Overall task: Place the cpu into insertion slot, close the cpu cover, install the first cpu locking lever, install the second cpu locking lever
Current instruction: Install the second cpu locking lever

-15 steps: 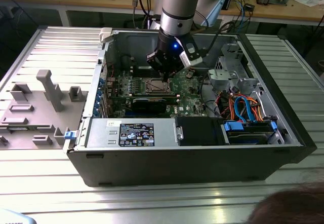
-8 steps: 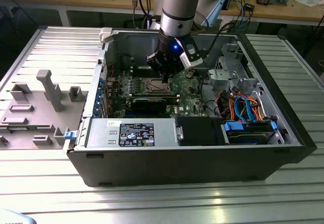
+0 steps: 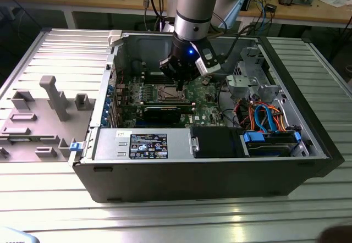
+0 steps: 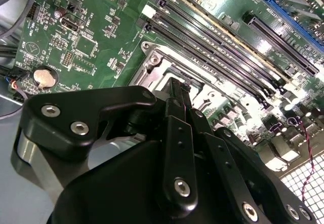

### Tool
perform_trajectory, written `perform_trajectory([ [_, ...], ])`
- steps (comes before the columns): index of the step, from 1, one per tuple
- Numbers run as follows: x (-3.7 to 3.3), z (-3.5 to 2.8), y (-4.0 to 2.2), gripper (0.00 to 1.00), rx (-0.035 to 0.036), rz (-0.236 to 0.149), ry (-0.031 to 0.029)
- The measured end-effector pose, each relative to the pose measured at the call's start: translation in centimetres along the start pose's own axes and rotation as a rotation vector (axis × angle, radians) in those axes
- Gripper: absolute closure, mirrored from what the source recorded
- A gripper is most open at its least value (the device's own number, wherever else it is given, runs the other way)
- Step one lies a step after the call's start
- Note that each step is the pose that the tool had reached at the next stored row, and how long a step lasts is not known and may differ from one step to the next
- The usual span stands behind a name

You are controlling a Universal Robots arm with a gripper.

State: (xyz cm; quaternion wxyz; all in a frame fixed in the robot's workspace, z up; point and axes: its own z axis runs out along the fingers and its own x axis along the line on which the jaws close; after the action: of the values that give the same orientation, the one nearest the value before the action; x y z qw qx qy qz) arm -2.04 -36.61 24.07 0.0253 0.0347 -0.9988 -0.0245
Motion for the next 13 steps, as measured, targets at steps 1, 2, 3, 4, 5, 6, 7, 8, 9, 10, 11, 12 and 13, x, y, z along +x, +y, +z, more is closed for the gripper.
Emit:
perform_trajectory([
  [1,0.0,0.0,-0.01,0.89,0.0,0.0,-0.0001],
  [2,0.0,-0.01,-0.03,0.89,0.0001,0.0,0.0001],
  [3,0.0,0.0,-0.04,0.89,0.0001,0.0,0.0],
  [4,-0.02,-0.01,-0.06,0.89,0.0001,0.0,0.0001],
  [5,-0.02,-0.01,-0.06,0.89,0.0001,0.0,0.0],
  [6,-0.03,-0.01,-0.07,0.89,0.0001,0.0,0.0],
  [7,-0.05,-0.01,-0.09,0.89,0.0,0.0,0.0],
  [8,-0.06,-0.01,-0.1,0.89,0.0001,0.0,0.0],
  [9,-0.06,-0.01,-0.11,0.89,0.0001,0.0,0.0],
  [10,-0.06,-0.01,-0.12,0.89,0.0,0.0,0.0],
  [11,-0.08,-0.01,-0.12,0.89,0.0001,0.0,0.0],
  [12,-0.09,-0.01,-0.12,0.89,0.0001,0.0,0.0001],
  [13,-0.09,-0.06,-0.13,0.89,0.0003,0.0,0.0001],
])
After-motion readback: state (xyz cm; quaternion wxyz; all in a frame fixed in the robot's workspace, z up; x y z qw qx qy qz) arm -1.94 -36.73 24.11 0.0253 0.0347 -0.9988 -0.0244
